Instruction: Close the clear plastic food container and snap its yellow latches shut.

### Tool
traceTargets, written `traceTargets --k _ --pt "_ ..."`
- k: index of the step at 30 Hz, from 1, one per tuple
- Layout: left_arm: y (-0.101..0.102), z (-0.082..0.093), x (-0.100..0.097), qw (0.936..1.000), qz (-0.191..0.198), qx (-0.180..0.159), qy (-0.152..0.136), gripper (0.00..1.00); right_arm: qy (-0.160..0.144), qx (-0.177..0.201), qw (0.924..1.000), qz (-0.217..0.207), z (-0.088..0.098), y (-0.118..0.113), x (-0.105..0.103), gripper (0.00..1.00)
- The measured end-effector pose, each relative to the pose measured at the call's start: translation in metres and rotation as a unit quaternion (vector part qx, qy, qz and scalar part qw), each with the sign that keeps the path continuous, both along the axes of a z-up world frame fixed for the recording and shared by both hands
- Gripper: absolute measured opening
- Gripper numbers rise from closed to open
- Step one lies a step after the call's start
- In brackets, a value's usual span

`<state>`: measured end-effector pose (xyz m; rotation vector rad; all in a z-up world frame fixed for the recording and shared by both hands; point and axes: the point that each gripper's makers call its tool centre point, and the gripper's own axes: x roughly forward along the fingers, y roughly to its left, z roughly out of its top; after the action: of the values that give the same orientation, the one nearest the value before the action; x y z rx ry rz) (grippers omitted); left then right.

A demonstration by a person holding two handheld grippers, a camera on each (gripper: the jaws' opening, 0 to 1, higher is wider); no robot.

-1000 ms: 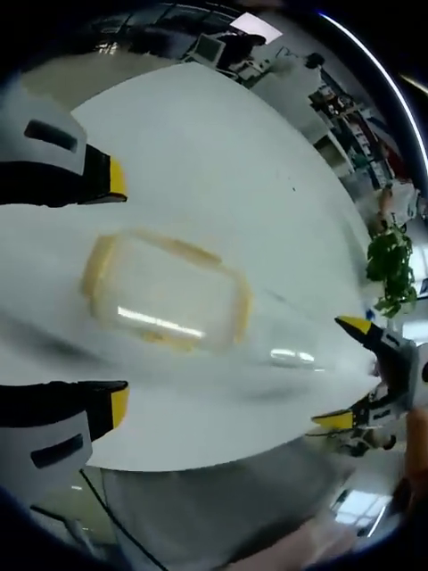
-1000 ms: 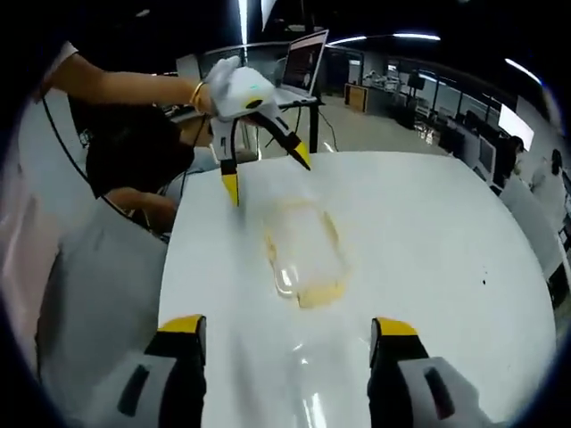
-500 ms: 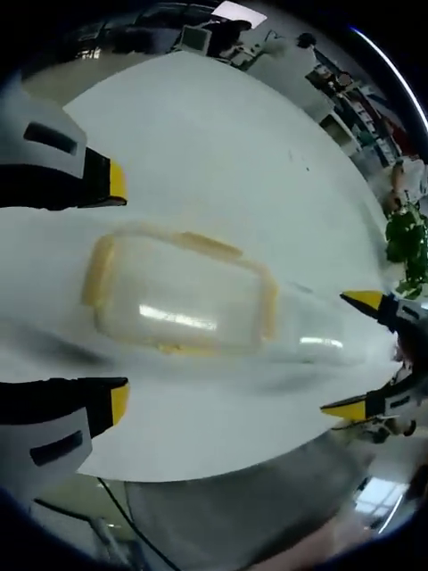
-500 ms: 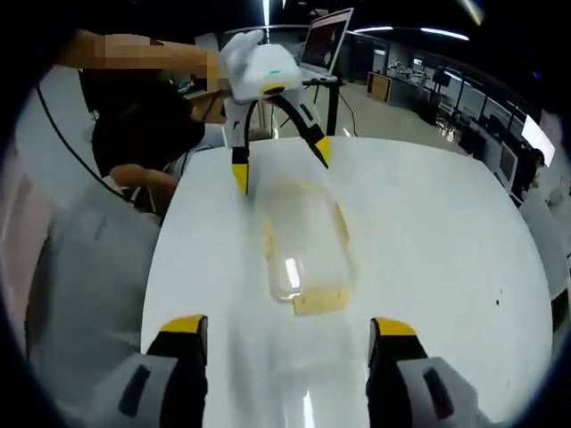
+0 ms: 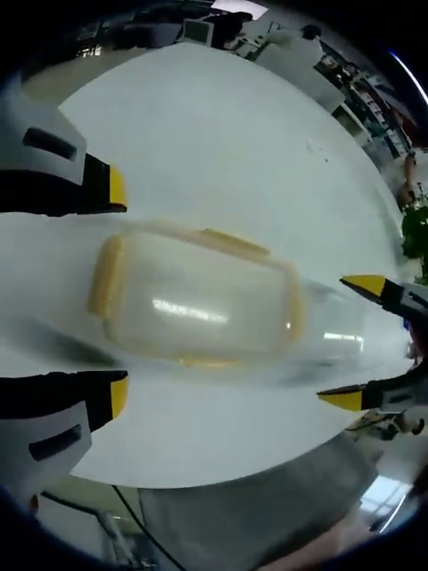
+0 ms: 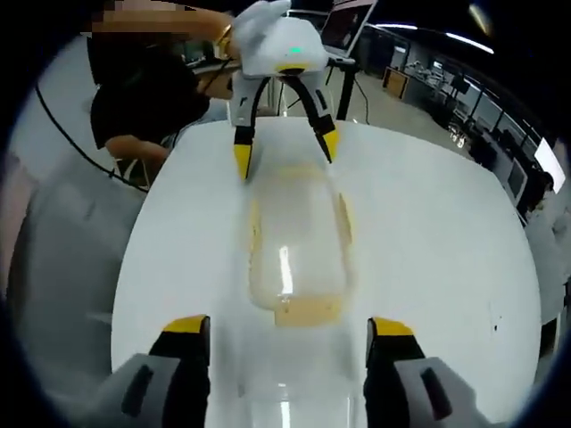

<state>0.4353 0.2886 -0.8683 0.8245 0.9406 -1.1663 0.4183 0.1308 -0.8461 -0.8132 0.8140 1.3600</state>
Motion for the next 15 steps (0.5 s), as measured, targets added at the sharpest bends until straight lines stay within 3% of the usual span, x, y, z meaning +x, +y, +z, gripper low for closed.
traceTargets --k 12,14,15 --pt "0.007 -0.015 -0.001 0.9995 -0.022 0.024 0.003 0.63 0.019 0.003 0.9994 -0.030 -0.019 0.011 0.015 0.67" --pt "0.011 -0.022 -0.002 0.9982 -0.042 0.042 0.001 0.63 0.017 0.001 0.9994 -0.031 -0.022 0.013 0.015 0.66" --pt "0.007 -0.019 -0.002 0.9991 -0.036 0.023 0.008 0.62 0.008 -0.007 0.9998 -0.018 -0.024 0.013 0.015 0.66"
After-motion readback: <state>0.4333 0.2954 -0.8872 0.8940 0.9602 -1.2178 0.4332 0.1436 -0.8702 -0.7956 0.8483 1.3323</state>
